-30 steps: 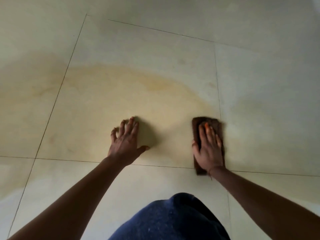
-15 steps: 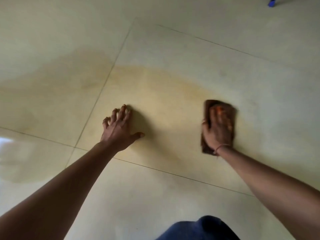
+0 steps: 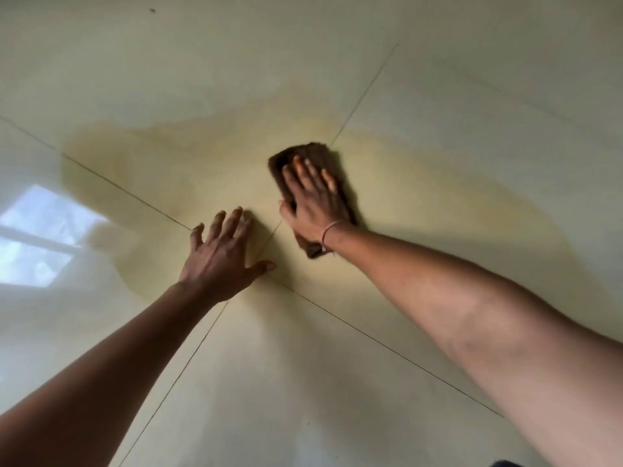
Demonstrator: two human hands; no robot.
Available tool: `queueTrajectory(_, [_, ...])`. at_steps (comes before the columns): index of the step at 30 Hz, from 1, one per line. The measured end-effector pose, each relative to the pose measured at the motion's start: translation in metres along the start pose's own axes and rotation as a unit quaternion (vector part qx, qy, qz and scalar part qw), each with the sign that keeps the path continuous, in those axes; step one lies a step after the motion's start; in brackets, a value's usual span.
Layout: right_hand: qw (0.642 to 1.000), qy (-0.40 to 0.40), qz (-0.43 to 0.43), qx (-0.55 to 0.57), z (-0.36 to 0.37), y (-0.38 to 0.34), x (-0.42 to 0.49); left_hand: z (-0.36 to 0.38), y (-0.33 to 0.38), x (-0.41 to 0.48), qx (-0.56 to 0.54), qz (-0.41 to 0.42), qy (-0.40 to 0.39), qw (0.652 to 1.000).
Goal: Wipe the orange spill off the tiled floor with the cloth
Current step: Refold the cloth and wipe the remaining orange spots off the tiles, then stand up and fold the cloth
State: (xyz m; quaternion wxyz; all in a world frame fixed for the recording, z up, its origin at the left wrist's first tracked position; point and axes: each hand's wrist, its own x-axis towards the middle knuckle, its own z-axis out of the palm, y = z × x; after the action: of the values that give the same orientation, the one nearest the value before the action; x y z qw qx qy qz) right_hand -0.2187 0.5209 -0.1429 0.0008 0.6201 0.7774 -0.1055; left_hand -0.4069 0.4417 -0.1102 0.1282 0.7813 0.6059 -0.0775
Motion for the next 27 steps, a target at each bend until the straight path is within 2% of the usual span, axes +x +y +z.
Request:
queueTrajectory(5, [0.989, -0.015, -0.144, 0.014, 0.018, -0.039, -0.062, 0.001, -0.037, -0.036, -0.008, -0.067, -0.004, 0.998])
queueTrajectory(11, [0.976, 0.026, -0.184, 0.111, 0.021, -0.044, -0.098, 0.0, -0.02, -0.058, -0.036, -0.056, -0.007, 0.998])
queueTrajectory(13, [0.972, -0.008, -0.153, 0.177, 0.005, -0.047, -0.096, -0.002, -0.013, -0.057, -0.033, -0.042, -0.012, 0.998])
queueTrajectory(15, [0.958, -0.048, -0.058, 0.278, -0.019, -0.053, -0.093, -0.011, -0.009, -0.055, -0.051, -0.034, -0.009, 0.998])
queueTrajectory(18, [0.894, -0.116, 0.093, 0.423, -0.063, -0.056, -0.088, -0.039, 0.0, -0.052, -0.143, -0.075, -0.015, 0.987])
queueTrajectory(22, [0.811, -0.156, 0.183, 0.533, -0.147, -0.064, -0.105, -0.115, 0.02, -0.071, -0.319, -0.163, -0.069, 0.931])
queueTrajectory(25, [0.754, -0.171, 0.207, 0.599, -0.225, -0.077, -0.127, -0.191, 0.035, -0.099, -0.487, -0.185, -0.126, 0.844])
queueTrajectory(27, [0.738, -0.17, 0.215, 0.616, -0.294, -0.085, -0.143, -0.26, 0.045, -0.121, -0.567, -0.174, -0.168, 0.787])
